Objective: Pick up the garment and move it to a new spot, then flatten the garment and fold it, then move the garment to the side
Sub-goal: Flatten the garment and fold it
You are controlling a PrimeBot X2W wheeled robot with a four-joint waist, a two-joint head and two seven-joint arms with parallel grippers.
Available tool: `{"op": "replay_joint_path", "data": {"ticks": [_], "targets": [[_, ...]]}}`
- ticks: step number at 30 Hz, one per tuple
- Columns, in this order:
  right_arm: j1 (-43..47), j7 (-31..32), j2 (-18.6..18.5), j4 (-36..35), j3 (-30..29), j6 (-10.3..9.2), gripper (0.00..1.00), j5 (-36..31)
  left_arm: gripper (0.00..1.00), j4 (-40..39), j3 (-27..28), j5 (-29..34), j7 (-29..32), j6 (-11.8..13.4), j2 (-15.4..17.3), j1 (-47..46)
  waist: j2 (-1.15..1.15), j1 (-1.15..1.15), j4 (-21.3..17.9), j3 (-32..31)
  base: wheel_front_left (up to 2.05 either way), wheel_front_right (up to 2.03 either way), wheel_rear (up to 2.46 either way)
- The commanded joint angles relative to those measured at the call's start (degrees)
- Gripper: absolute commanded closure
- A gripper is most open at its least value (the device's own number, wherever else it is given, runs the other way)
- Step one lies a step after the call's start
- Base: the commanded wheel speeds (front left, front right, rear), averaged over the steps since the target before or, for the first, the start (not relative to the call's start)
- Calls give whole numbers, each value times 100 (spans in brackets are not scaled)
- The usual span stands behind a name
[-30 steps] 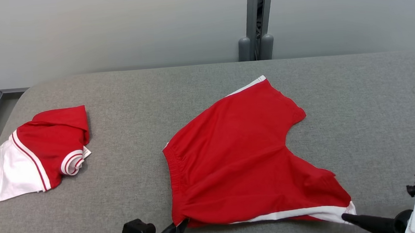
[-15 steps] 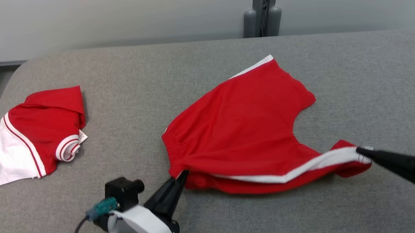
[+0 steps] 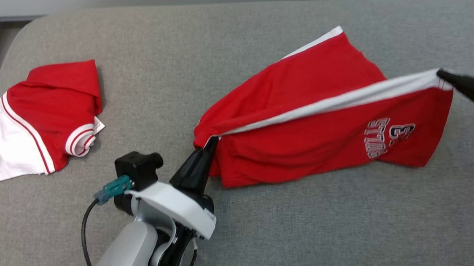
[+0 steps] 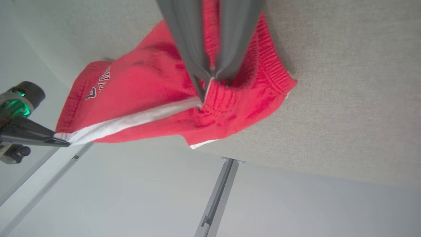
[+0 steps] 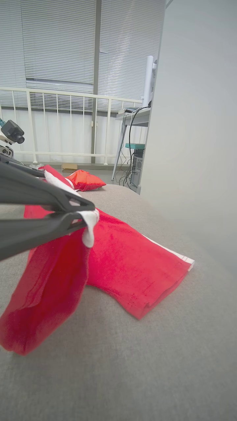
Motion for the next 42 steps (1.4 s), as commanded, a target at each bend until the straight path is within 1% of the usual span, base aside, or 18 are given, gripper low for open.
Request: {"op": "replay_joint_path", "data": {"ticks": [1, 3, 12, 18, 23, 29, 33, 42], "targets": [[-240, -71, 50, 128, 55, 16, 100, -92, 100, 96, -9, 31, -46, 6, -52, -202, 0, 0, 128, 197, 0, 0, 0], [-400, -88, 71, 222, 109, 16, 100, -139, 100, 170, -29, 41, -59, -3, -112, -288, 0, 0, 154, 253, 0, 0, 0], [-1705, -106, 397, 1045, 712, 16, 100, -488, 100, 781, -137, 40, -361, -67, -454, -938, 0, 0, 381, 639, 0, 0, 0], [-2341, -83, 537, 1547, 1127, 16, 100, -682, 100, 1145, -101, 3, -640, -6, -591, -1158, 0, 0, 594, 814, 0, 0, 0], [-2742, -116, 699, 1935, 1448, 16, 100, -818, 100, 1390, -131, -70, -753, -6, -647, -1331, 0, 0, 735, 932, 0, 0, 0], [-3252, -152, 1012, 2421, 1820, 16, 100, -1129, 100, 1601, -263, -111, -848, 6, -693, -1582, 0, 0, 812, 1137, 0, 0, 0], [-3521, -83, 1227, 2800, 1983, 16, 100, -1244, 100, 1655, -420, -274, -889, 10, -706, -1757, 0, 0, 856, 1256, 0, 0, 0], [-3893, 115, 1549, 3499, 2179, 16, 100, -1546, 100, 1724, -921, -789, -929, 203, -706, -2168, 0, 0, 958, 1549, 0, 0, 0]]}}
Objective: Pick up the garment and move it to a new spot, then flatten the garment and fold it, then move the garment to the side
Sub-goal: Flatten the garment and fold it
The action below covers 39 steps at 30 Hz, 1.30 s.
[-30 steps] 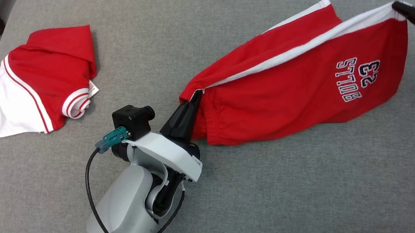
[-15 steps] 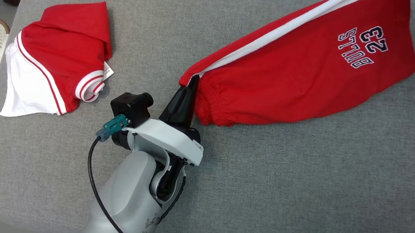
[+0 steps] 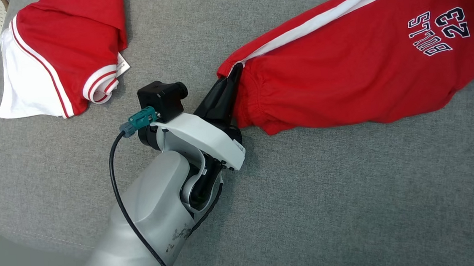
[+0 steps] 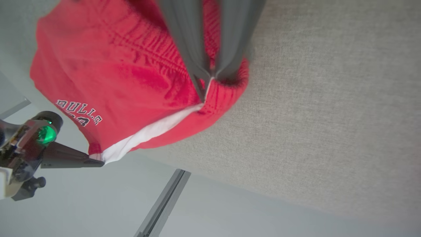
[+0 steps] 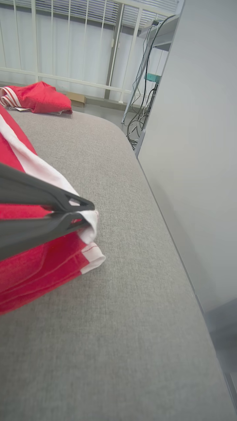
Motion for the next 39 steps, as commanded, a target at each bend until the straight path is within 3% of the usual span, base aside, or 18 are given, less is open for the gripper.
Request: {"op": "replay_joint_path", "data": {"ticks": [1, 6, 7, 8, 9, 19, 29, 39], "targets": [[-92, 34, 49, 121, 24, 16, 100, -89, 100, 26, -33, -78, -26, 57, 26, -159, 0, 0, 23, 64, 0, 0, 0], [-159, 50, 181, 335, 55, 16, 100, -220, 96, 14, -61, -120, -28, 127, 27, -255, 0, 0, 34, 141, 0, 0, 0], [-176, 31, 200, 414, 61, 16, 100, -272, 54, 12, -66, -111, -29, 152, 26, -282, 0, 0, 36, 157, 0, 0, 0], [-189, -27, 228, 517, 68, 16, 64, -330, 0, 7, -63, -94, -29, 185, 26, -306, 0, 0, 38, 168, 0, 0, 0], [-196, -42, 270, 583, 75, 16, 0, -390, 0, -3, -55, -85, -29, 211, 27, -317, 0, 0, 39, 176, 0, 0, 0], [0, -290, 470, 1034, 82, 16, 0, -703, 0, 34, 97, 111, -31, 298, 27, -96, 0, 0, -42, -120, 0, 0, 0], [388, -611, 429, 1206, 111, 16, 0, -1055, 0, 209, 547, 648, -31, 231, 27, 345, 0, 0, -268, -875, 0, 0, 0], [1182, -1840, 209, 570, -127, 16, 0, -1139, 0, -471, 1473, 1690, -30, 320, 25, 1142, 0, 0, -519, -1479, 0, 0, 0]]}}
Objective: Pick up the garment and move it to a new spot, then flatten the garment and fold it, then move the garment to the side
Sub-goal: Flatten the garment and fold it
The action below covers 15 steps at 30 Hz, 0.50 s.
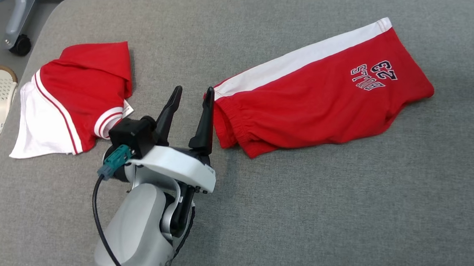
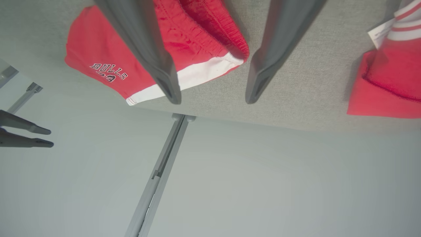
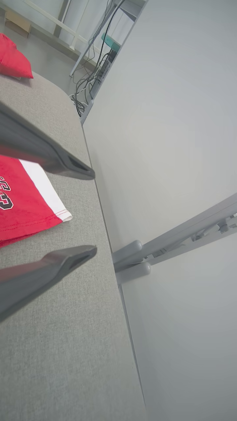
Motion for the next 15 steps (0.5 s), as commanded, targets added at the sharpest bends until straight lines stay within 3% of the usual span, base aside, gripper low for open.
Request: {"op": "replay_joint_path", "data": {"ticks": [1, 5, 9, 15], "targets": [[255, -249, -51, -153, -5, 16, 0, -94, 0, -138, 164, 190, -25, 39, 24, 198, 0, 0, -144, -185, 0, 0, 0], [838, -942, -167, -684, -84, 15, 0, -170, 0, -603, 587, 803, -24, 40, 23, 716, 0, 0, -336, -408, 0, 0, 0], [1341, -1153, -165, -1041, -260, 15, 0, -204, 0, -954, 901, 1001, -24, 28, 24, 1133, 0, 0, -507, -556, 0, 0, 0], [2480, -1187, 102, -1542, -1356, 15, 0, -483, 0, -1628, 1384, 1355, -24, 62, 26, 1794, 0, 0, -826, -756, 0, 0, 0]]}}
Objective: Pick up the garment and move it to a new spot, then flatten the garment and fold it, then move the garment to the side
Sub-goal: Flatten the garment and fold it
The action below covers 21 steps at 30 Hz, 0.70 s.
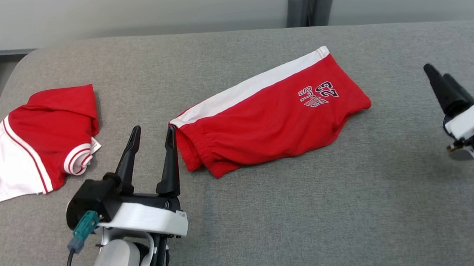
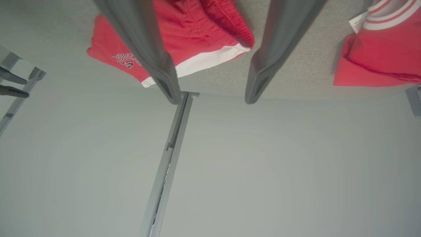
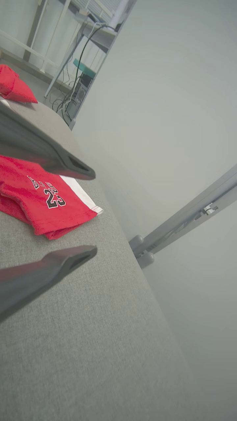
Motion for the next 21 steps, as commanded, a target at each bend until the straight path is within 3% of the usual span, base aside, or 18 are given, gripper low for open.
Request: {"op": "replay_joint_path", "data": {"ticks": [1, 6, 13, 15, 21], "targets": [[397, -30, 114, -103, -296, 14, 0, -176, 0, -157, 87, 165, -25, 39, 24, 175, 0, 0, -160, -139, 0, 0, 0], [1315, -29, 434, -422, -1336, 15, 0, -1001, 0, -560, 251, 382, -23, 114, 27, 599, 0, 0, -304, -220, 0, 0, 0], [2493, -30, 1016, -789, -2733, 14, 0, -2836, 0, -837, 390, 432, -24, 103, 27, 1061, 0, 0, -373, -315, 0, 0, 0], [3048, -31, 1351, -1052, -3449, 14, 0, -4095, 0, -849, 380, 491, -23, 116, 28, 1266, 0, 0, -365, -368, 0, 0, 0], [3773, -31, 2045, -1560, -4583, 14, 0, -6347, 0, -801, 330, 558, -24, 133, 26, 1310, 0, 0, -348, -370, 0, 0, 0]]}}
